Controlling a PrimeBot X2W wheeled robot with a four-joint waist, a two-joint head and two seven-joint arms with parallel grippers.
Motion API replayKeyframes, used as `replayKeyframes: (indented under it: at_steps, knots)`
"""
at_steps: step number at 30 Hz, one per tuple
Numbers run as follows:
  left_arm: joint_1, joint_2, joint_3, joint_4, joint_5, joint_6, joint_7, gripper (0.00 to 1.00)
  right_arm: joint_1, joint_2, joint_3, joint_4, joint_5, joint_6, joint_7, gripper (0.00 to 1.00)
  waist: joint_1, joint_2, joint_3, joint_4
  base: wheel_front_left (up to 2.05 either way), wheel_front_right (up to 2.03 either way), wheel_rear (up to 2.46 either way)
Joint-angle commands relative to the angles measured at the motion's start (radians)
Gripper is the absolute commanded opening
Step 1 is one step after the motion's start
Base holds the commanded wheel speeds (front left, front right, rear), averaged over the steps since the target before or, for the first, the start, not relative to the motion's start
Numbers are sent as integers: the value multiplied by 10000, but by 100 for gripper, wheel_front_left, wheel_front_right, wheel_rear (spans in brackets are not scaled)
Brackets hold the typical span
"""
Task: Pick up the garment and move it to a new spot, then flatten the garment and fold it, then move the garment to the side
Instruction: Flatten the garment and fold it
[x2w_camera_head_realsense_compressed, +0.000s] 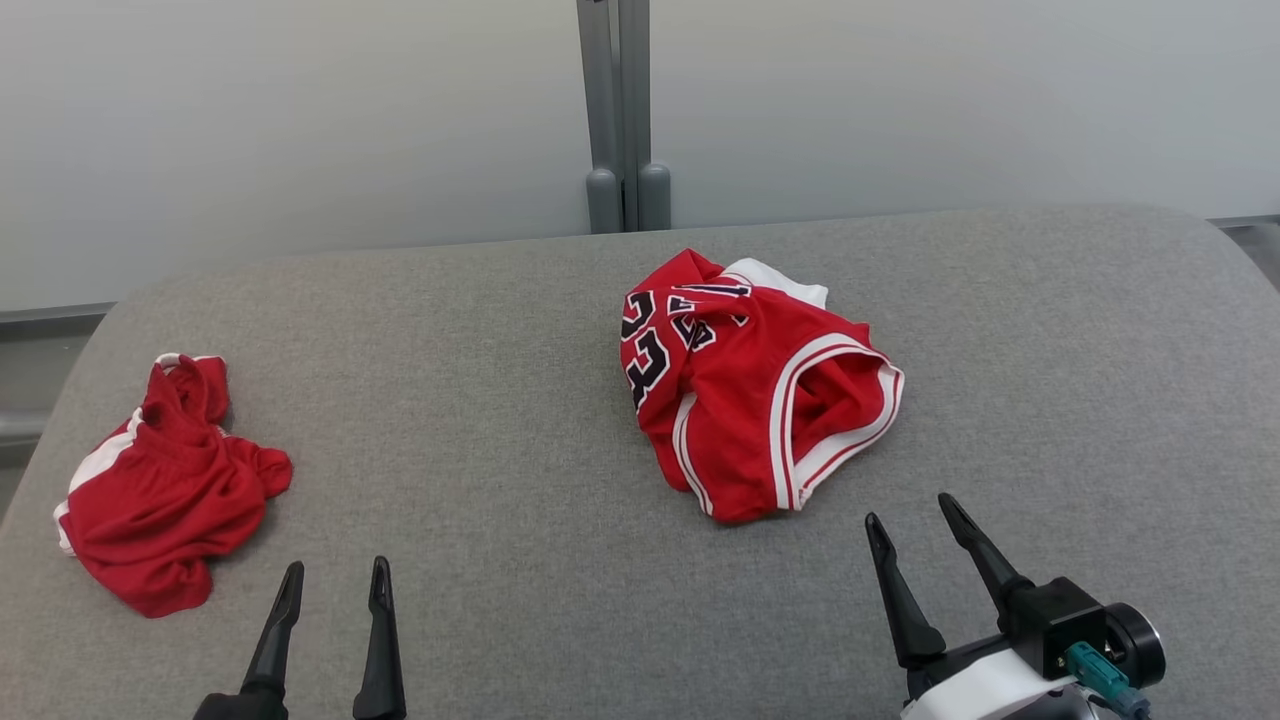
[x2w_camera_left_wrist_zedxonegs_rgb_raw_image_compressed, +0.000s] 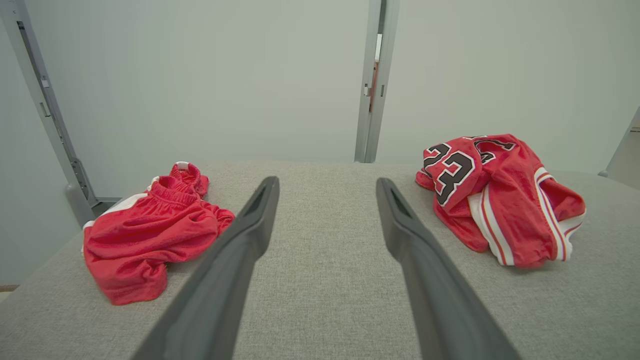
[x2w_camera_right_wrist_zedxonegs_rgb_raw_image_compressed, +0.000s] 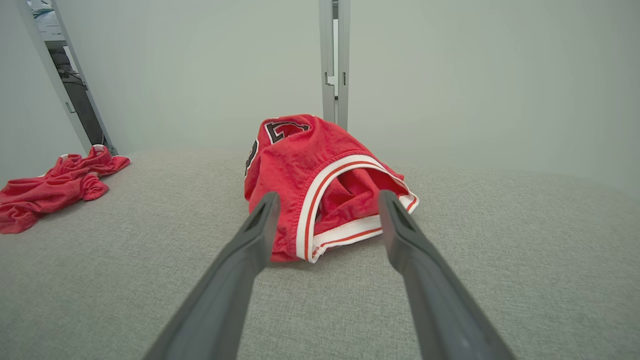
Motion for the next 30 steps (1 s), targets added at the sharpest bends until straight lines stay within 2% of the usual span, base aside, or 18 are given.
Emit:
replayKeyframes:
  at_steps: [1, 13, 30]
  knots:
    - [-59, 1, -1, -34, 114, 61, 8, 100, -72, -19, 15, -30, -22, -7, 12, 100, 0, 0, 29, -16, 0, 0, 0]
    - [-219, 0, -121, -32, 232, 76, 8, 100, -132, -19, 36, -80, 11, -7, 12, 100, 0, 0, 153, -17, 0, 0, 0]
    - [-545, 2, -695, 132, 641, -219, 8, 100, -334, -19, 4, -209, -75, -7, 12, 100, 0, 0, 684, -76, 0, 0, 0]
